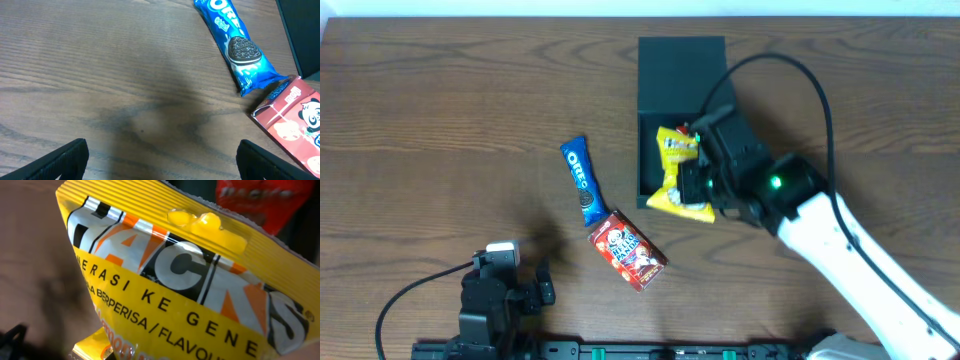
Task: Pack container
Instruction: 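Carry the yellow bag into the box beside the red bag, release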
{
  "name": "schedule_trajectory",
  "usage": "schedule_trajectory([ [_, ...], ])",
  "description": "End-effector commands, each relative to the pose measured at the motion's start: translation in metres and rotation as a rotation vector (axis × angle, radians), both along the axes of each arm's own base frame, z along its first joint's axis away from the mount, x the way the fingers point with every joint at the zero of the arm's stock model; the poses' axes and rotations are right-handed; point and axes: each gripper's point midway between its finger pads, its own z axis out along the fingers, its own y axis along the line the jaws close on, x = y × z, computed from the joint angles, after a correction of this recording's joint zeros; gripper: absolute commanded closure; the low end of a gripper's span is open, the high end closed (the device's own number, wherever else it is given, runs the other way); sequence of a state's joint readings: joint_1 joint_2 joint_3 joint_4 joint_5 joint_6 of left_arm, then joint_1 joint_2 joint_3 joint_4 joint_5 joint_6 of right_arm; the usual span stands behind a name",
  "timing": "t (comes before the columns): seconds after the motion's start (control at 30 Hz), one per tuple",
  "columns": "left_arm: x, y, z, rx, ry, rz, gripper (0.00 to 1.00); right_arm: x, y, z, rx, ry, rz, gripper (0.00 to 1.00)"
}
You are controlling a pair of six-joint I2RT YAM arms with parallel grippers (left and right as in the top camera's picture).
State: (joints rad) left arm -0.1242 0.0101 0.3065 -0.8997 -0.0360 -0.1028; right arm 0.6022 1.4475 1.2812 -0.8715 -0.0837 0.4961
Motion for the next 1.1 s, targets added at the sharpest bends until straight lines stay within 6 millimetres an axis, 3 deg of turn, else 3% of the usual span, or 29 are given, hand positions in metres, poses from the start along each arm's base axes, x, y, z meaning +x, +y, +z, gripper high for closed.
schedule_trajectory([
  [0.0, -0.006, 0.001, -0.02, 0.021, 0.06, -0.01, 0.05, 0.025, -0.004, 0.002, -0.044, -0.038, 0.027, 0.87],
  [0.1, -0.006, 0.001, -0.02, 0.021, 0.059, -0.01, 0.05, 0.04, -0.002, -0.009, -0.064, -0.017, 0.026, 0.86],
  [0.5, -0.006, 0.001, -0.02, 0.021, 0.06, -0.011, 0.05, 0.065, 0.015, -0.049, -0.081, 0.046, 0.032, 0.89],
  [1.07, -0.006, 0.001, -0.02, 0.021, 0.06, -0.011, 0.05, 0.075, 0.022, -0.076, -0.09, 0.071, 0.037, 0.88],
])
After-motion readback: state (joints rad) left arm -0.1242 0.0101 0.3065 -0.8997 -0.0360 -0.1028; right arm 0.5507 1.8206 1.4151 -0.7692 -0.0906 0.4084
